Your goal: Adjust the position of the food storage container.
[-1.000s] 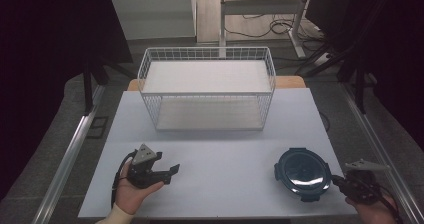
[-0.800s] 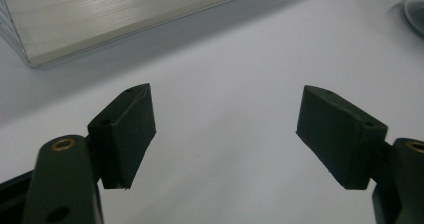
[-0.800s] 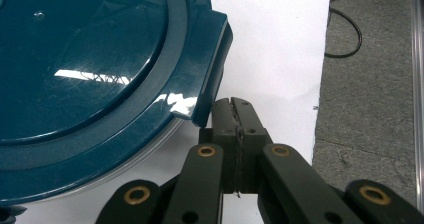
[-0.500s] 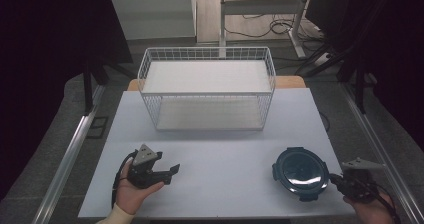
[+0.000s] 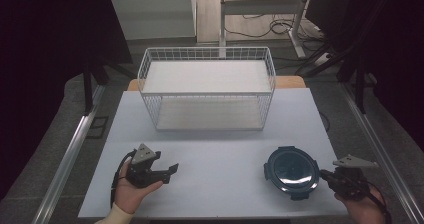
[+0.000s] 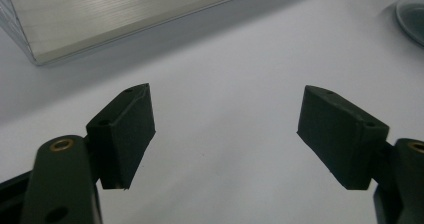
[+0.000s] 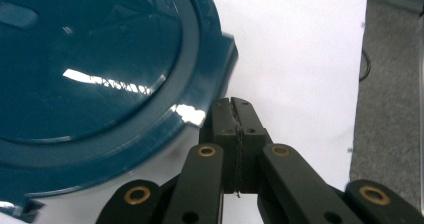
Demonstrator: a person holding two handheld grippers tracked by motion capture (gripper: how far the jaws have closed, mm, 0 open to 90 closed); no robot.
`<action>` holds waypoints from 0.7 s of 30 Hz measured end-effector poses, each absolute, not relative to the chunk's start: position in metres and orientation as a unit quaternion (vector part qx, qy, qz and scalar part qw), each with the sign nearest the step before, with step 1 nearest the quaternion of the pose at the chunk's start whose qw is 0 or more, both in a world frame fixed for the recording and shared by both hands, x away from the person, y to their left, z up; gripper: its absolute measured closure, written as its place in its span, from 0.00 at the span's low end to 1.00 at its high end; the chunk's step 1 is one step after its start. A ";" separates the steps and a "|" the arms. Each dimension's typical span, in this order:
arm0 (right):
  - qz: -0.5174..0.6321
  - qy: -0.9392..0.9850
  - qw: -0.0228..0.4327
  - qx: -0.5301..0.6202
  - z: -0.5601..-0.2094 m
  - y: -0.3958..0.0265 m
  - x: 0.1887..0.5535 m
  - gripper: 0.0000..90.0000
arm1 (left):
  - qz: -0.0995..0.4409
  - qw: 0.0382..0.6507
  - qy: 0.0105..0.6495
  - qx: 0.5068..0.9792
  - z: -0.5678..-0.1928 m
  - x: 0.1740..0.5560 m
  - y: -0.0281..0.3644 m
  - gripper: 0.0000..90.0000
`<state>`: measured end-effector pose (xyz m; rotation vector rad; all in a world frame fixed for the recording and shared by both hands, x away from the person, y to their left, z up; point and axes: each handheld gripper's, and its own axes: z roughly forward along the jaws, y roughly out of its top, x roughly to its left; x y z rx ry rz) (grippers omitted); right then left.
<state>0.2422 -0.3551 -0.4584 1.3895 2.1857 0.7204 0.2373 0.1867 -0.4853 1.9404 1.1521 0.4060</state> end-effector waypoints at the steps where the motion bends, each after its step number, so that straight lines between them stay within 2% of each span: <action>1: 0.257 0.793 0.227 0.503 -0.458 -0.354 0.242 1.00 | 0.161 0.411 0.457 0.772 -0.485 0.237 0.187 0.25; 21: 0.232 0.786 0.213 0.532 -0.463 -0.353 0.244 1.00 | 0.166 0.414 0.459 0.769 -0.483 0.236 0.190 0.25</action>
